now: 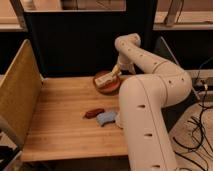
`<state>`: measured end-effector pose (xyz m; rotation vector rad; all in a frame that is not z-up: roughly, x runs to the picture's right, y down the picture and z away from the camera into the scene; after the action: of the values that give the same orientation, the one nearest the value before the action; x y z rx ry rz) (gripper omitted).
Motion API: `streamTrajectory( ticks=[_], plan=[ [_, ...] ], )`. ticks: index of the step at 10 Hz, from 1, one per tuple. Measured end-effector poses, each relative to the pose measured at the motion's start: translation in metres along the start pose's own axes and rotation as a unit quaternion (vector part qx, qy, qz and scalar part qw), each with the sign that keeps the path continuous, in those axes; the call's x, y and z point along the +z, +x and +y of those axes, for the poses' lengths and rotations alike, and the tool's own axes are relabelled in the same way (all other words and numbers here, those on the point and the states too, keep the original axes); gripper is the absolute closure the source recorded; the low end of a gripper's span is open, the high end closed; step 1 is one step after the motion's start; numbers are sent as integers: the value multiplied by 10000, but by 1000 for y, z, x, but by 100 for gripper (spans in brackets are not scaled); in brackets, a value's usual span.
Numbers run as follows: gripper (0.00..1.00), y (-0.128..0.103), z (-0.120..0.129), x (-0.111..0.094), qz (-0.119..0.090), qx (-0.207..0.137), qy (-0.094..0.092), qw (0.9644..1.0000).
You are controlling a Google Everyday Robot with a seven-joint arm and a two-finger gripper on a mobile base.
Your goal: Drag the ceramic bowl in a circle
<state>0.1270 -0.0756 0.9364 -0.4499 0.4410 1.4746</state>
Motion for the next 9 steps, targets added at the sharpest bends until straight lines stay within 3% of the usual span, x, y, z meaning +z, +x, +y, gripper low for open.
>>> streamTrajectory(
  ticks=[5, 9],
  plan=[
    [20, 5, 15, 36, 323, 96, -215, 9992],
    [20, 7, 15, 38, 355, 80, -207, 9991]
  ],
)
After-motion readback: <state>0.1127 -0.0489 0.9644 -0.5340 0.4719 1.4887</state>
